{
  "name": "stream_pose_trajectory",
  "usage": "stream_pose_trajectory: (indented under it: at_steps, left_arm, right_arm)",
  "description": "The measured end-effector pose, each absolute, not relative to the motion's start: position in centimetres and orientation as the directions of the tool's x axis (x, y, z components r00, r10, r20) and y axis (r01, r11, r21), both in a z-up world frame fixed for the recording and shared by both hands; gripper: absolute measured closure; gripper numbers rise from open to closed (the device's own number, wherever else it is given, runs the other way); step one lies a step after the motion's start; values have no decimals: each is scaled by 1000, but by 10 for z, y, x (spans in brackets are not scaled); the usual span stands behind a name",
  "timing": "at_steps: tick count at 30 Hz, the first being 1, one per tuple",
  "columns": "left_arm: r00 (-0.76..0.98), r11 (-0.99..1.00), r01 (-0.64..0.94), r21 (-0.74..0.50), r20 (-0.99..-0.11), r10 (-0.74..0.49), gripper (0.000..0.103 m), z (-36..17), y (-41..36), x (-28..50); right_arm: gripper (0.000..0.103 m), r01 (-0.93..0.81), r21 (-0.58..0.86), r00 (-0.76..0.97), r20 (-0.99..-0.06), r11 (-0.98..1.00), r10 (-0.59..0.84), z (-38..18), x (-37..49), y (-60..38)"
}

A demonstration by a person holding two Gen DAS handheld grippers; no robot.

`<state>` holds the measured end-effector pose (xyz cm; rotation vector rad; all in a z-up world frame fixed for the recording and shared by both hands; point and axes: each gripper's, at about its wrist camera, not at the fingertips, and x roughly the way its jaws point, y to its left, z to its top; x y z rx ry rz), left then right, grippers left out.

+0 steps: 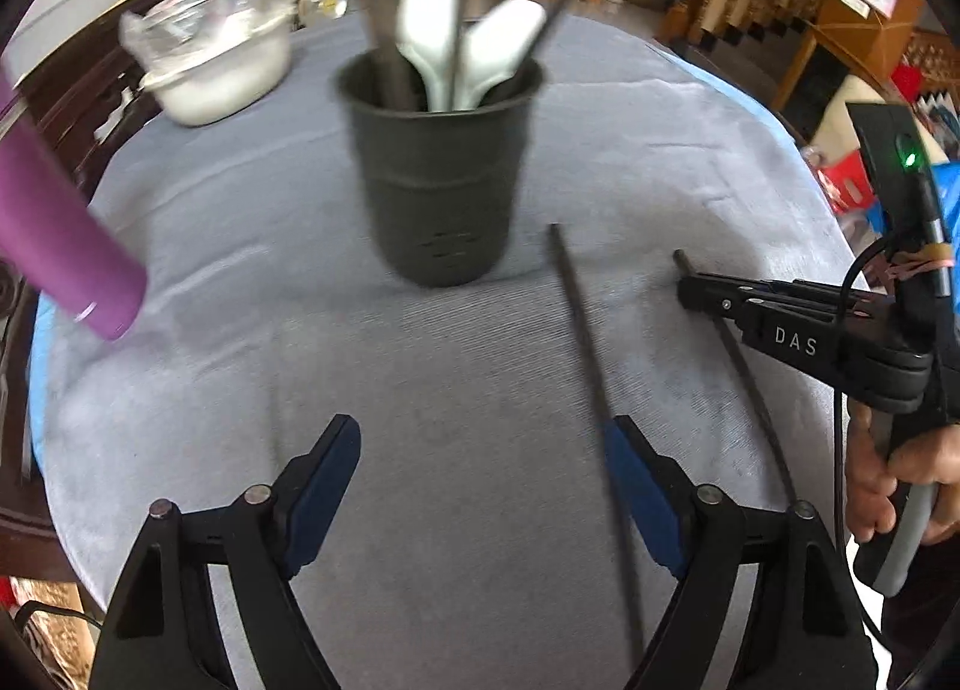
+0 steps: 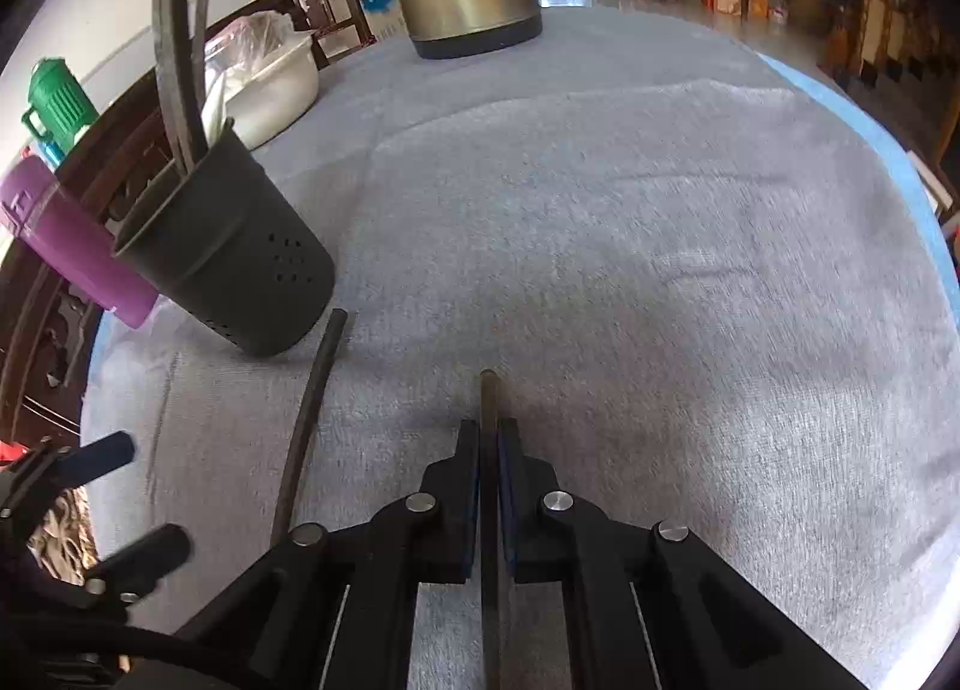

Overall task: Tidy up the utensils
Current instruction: 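Close right gripper on one dark chopstick while left gripper closes on the other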

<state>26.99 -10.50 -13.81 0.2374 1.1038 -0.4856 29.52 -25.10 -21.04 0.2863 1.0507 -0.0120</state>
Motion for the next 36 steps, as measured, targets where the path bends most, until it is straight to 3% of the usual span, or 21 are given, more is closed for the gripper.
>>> stream_pose_trajectory:
  at_steps: [9,30,31,36]
  left_arm:
    - [374,854,521,9,-902,-218,42,-145,-133,273]
    - [326,856,516,-16,-921,-213,45,-165,-163,302]
    - [334,857,516,-12,-918,-215,47,-166,-162,303]
    - [350,841,541,-14,-905,-240,86,-164,-161,300]
  right_arm:
    - [96,129,324,510,-832,937,218,-212,289,-267]
    - [96,107,358,511,-820,927,258,-215,289,-276]
    - [96,106,358,512,-820,928,257,-215,289,-276]
    - [96,106,355,512,-820,929,256,-215,289,-275]
